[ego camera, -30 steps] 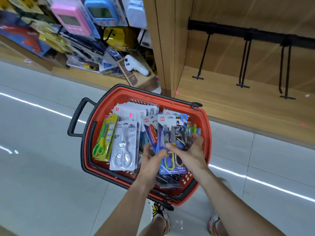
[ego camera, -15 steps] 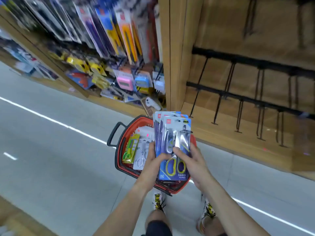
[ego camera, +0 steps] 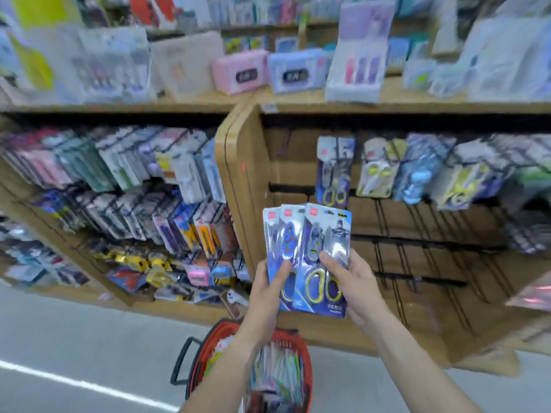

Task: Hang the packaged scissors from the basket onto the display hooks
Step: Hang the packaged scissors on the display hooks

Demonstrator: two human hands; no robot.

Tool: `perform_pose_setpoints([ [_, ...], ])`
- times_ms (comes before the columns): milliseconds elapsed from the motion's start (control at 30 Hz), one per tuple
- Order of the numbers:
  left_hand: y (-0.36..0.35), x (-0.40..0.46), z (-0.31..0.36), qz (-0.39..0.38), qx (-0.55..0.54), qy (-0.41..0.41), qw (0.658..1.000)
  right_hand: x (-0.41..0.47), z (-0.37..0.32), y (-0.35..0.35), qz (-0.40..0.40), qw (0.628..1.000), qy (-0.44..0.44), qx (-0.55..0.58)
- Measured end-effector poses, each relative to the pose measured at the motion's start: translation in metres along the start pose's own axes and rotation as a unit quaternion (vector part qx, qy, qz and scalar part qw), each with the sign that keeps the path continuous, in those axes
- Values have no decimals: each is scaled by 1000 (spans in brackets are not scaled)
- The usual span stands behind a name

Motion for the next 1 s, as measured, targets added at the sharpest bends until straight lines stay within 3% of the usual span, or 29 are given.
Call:
perform_pose_setpoints([
  [100, -13, 3, 21, -4, 38, -30, 999, 3, -28, 1, -21, 999, 26, -12],
  [233, -23, 11, 20, -14, 14, 7, 1000, 15, -39, 5, -26, 999, 16, -32],
  [433, -18, 26, 19, 52, -42, 66, 996, 39, -56, -4, -22, 1000, 2, 0],
  [667, 8, 50, 20, 54, -16, 25, 998, 92, -76, 7, 40, 998, 35, -42],
  [1000, -3, 67, 27, 31, -23, 9, 999, 111, -65, 12, 30, 992, 45, -111],
])
Point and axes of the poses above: each hand's wrist, its own x-axis towards the middle knuckle, its own y-axis out of the back of the hand, z = x × y, the point moved 5 cm from there along x, towards the middle knuckle, and after that the axes turned 5 degrees about z, right-handed, at the moved point
